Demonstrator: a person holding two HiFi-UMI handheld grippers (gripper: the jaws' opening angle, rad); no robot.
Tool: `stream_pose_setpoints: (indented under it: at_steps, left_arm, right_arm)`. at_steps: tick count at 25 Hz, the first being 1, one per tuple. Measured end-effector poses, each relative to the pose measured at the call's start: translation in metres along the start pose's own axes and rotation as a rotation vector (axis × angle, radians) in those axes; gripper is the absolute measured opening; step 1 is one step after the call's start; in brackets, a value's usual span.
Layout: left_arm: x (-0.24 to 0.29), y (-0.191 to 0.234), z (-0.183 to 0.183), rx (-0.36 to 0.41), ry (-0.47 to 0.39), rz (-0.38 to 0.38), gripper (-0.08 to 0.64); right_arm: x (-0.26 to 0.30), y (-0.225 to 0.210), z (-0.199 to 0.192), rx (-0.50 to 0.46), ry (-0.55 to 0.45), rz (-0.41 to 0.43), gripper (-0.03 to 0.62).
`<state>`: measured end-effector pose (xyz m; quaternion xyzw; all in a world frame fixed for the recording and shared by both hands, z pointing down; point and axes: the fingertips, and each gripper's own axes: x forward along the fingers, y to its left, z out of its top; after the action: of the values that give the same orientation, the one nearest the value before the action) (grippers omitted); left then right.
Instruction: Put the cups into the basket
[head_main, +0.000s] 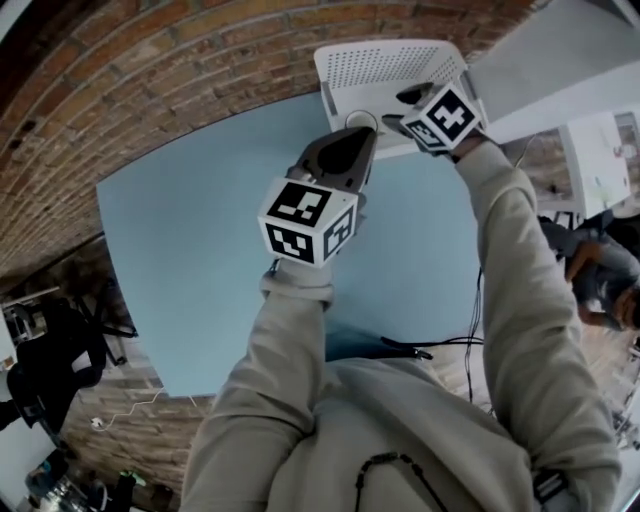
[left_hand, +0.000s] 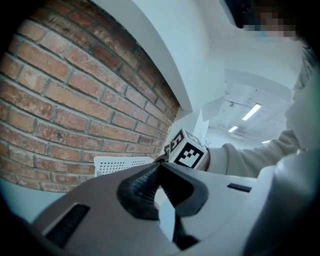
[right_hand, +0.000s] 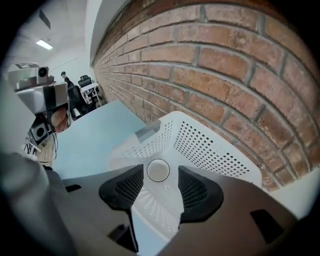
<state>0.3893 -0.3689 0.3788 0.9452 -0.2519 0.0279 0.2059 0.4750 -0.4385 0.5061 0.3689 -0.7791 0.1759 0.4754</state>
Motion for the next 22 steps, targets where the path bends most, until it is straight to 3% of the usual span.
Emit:
stream_pose_setpoints:
  at_steps: [5, 10, 12, 22]
  left_arm:
    - [-0.023, -0.025, 0.006, 0.013, -0.014, -0.004, -0.003]
    - [-0.040, -0.046, 0.013, 0.033, -0.030, -0.010, -0.003]
    - [-0.046, -0.056, 0.012, 0.040, -0.029, -0.013, -0.003]
    - [-0.079, -0.089, 0.000, 0.072, -0.009, -0.016, -0.003]
  right_arm:
    - [-0.041, 0.021, -0.002, 0.038, -0.070, -0.020, 0.194]
    - [-0.072, 0.044, -0.013, 0.071, -0.128, -0.032, 0.084]
    - [-0.081, 0.058, -0.019, 0.083, -0.141, -0.007, 0.009]
    - [-0.119, 0.102, -0.029, 0.157, -0.254, -0.018, 0.009]
